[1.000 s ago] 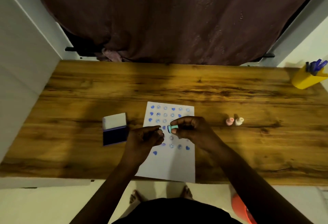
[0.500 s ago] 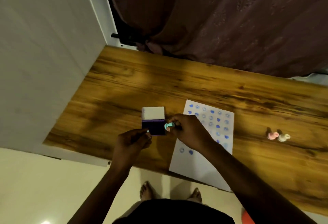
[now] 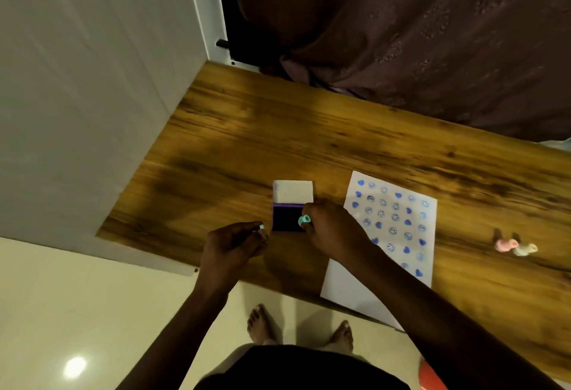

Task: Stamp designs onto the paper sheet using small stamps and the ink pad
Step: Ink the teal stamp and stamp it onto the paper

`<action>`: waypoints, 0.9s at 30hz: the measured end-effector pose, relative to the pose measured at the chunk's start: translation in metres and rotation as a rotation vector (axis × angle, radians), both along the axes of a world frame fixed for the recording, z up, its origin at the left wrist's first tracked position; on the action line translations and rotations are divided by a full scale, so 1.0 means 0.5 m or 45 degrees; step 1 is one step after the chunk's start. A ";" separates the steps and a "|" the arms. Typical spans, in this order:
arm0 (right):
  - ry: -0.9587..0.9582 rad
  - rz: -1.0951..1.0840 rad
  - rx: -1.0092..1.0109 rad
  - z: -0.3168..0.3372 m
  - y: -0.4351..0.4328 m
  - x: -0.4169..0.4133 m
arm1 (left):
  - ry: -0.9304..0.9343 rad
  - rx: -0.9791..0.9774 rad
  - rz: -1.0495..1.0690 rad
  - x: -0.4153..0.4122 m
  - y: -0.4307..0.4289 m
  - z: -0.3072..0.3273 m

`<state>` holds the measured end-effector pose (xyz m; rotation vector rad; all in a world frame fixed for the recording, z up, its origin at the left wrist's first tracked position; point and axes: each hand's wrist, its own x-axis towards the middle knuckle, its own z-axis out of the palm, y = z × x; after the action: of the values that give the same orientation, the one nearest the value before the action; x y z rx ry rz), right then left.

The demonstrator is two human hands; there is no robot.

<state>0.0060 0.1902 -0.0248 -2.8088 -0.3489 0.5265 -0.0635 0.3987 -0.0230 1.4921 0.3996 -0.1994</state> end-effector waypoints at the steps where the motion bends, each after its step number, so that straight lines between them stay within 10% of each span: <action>1: 0.003 0.003 -0.014 -0.003 0.003 0.000 | 0.002 0.004 -0.004 0.001 0.002 -0.002; 18: 0.048 0.007 -0.092 0.005 0.022 0.018 | -0.029 0.000 -0.146 0.019 -0.026 0.021; 27: 0.033 -0.304 0.397 0.074 -0.061 0.032 | 0.005 -0.013 -0.228 0.023 -0.064 0.025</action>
<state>0.0220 0.1596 0.0122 -2.4943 -0.0778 0.4138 -0.0521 0.3665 -0.0104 1.5177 0.2676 -0.3458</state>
